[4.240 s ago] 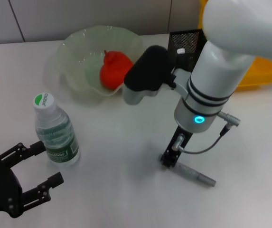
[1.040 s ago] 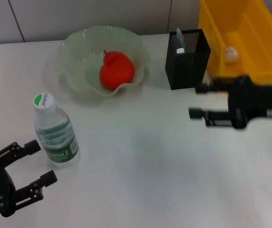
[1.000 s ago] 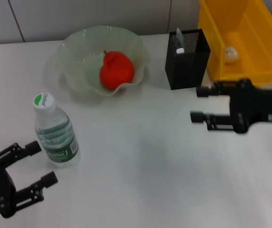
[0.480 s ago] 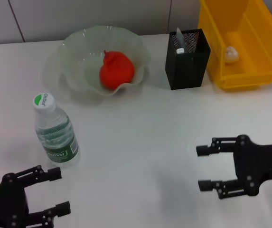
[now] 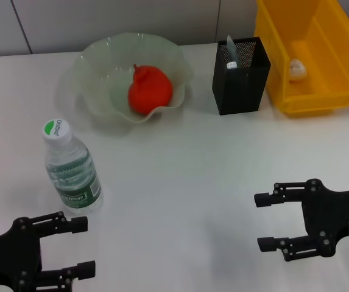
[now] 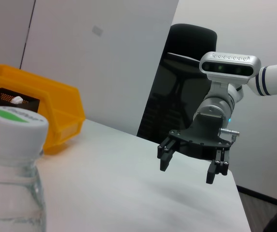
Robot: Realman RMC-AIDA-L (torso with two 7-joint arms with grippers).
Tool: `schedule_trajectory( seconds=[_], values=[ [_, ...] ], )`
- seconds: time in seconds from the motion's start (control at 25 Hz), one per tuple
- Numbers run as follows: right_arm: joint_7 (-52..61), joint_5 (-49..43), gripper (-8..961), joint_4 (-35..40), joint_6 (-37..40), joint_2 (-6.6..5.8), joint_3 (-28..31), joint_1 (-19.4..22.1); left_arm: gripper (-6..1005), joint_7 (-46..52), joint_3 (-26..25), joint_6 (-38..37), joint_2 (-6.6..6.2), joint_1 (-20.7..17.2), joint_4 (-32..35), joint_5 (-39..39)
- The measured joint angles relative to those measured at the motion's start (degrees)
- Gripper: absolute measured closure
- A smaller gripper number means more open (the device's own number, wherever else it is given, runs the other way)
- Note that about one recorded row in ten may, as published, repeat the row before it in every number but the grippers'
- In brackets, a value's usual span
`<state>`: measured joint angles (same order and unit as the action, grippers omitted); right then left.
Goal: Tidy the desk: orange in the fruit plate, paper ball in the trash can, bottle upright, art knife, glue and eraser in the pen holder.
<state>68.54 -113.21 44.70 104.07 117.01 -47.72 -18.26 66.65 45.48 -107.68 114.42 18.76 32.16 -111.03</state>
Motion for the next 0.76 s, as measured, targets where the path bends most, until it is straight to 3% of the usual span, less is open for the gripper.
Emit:
schedule_trajectory(
  seconds=[0.76],
  values=[
    [-0.2, 0.0, 203, -0.1, 0.0, 0.39, 0.1, 0.1, 214, 1.5, -0.3, 0.0, 0.2, 0.3, 1.1, -0.7]
  ],
)
